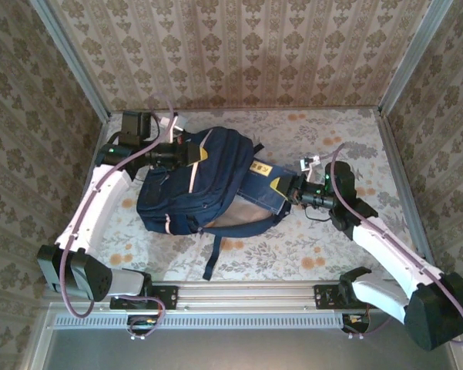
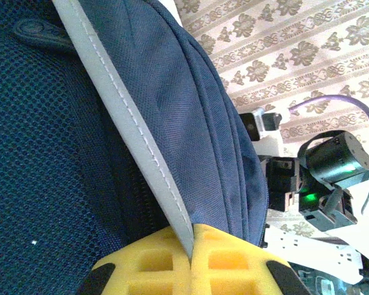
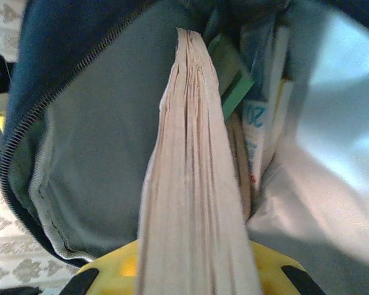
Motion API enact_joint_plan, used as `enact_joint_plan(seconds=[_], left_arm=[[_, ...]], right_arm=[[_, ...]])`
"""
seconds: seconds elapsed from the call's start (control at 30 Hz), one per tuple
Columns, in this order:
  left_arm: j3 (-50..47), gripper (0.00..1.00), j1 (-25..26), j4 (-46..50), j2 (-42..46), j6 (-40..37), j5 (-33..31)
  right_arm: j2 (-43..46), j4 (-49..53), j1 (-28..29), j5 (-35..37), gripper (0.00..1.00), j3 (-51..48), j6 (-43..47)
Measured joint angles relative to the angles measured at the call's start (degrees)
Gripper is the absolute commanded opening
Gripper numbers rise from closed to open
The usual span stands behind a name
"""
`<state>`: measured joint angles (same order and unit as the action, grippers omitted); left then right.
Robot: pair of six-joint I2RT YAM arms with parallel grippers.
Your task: Pack books, pencil case, and school supplies into a backpack
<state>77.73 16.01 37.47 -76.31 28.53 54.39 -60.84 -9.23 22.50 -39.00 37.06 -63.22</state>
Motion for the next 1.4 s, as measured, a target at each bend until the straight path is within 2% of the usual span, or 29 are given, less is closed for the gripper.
enact_joint_plan(seconds=[0.2,0.33,0.5,0.53,0.57,0.63,0.7,0.77,0.9,1.07,1.33,1.4], left_arm=[[-1.03,0.00,-0.04,-1.86,0.44,1.25,1.38],[-1.75,0.00,-0.04,-2.80,0.94,1.86,1.57],[-2.16,0.00,-0.37,-3.67,1.05,1.95,2.01],[-2.36,0.00,-0.37,-3.98,1.07,2.27,2.16],[-2.62,0.00,-0.44,-4.46,1.09,2.60,2.32],[-3.41,0.00,-0.72,-5.75,1.11,3.52,2.56],[-4.09,0.00,-1.11,-7.21,1.14,4.37,2.67],[-4.28,0.00,-1.68,-7.87,1.14,4.92,2.67],[-4.50,0.00,-2.32,-9.20,1.14,6.05,3.02],[-5.18,0.00,-3.39,-11.30,1.16,7.58,2.99],[-7.17,0.00,-4.81,-15.91,1.16,10.60,1.70],[-7.19,0.03,-4.72,-16.20,1.16,10.78,0.63]], right_arm=[[-8.37,-0.90,7.74,2.19,0.00,6.64,0.22],[-15.63,-2.05,10.56,7.58,0.00,11.17,-0.63],[-30.23,-5.40,13.31,13.97,0.00,18.36,-5.53],[-33.94,-6.43,13.94,14.91,0.05,20.63,-6.78],[-37.05,-7.63,14.56,15.74,0.14,22.58,-7.85],[-43.06,-9.60,15.96,17.33,0.46,27.06,-9.94],[-47.71,-11.41,17.20,18.51,0.63,31.17,-11.10],[-50.07,-13.88,17.84,19.61,0.74,33.24,-12.07],[-49.51,-16.87,17.70,23.08,0.88,31.58,-12.17],[-42.77,-12.11,16.55,24.74,0.96,26.77,-5.62],[-26.10,-4.90,13.86,26.64,0.95,18.18,3.58],[-22.47,-3.72,12.52,27.28,0.93,14.27,4.92]])
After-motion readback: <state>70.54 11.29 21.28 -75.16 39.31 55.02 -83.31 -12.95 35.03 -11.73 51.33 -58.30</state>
